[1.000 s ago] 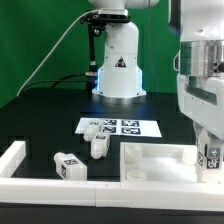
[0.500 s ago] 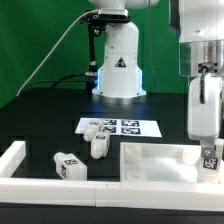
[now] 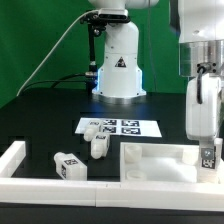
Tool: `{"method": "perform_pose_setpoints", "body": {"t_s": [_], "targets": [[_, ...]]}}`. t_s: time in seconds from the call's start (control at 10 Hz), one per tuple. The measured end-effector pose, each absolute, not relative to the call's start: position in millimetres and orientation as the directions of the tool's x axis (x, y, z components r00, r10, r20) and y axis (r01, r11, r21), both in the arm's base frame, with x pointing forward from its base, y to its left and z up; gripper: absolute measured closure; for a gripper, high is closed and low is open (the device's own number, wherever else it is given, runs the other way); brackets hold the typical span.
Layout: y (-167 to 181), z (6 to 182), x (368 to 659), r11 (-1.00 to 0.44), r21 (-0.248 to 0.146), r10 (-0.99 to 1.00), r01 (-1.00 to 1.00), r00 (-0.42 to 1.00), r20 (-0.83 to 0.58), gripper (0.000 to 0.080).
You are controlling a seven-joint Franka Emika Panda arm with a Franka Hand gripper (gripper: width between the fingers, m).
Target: Assemble one leg
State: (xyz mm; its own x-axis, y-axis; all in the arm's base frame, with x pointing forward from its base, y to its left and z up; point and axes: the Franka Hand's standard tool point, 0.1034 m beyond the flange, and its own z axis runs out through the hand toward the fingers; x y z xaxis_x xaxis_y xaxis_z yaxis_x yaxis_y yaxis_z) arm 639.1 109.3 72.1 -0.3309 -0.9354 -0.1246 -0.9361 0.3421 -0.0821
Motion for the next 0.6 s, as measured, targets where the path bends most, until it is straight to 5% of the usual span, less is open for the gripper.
{"method": "perform_pose_setpoints", "body": {"t_s": [0.1, 0.3, 0.6], "targets": [[112.6, 73.2, 637.7, 0.202, -0.077, -0.975, -0.976, -0.193, -0.107, 0.0240], [118.9, 75.9, 641.0, -0.163, -0.108, -0.983, -0.981, 0.170, -0.061, 0.0166], [120.7, 74.8, 639.1, -0.346, -0.114, -0.935, -0.931, 0.352, -0.036, 0.0151]]}}
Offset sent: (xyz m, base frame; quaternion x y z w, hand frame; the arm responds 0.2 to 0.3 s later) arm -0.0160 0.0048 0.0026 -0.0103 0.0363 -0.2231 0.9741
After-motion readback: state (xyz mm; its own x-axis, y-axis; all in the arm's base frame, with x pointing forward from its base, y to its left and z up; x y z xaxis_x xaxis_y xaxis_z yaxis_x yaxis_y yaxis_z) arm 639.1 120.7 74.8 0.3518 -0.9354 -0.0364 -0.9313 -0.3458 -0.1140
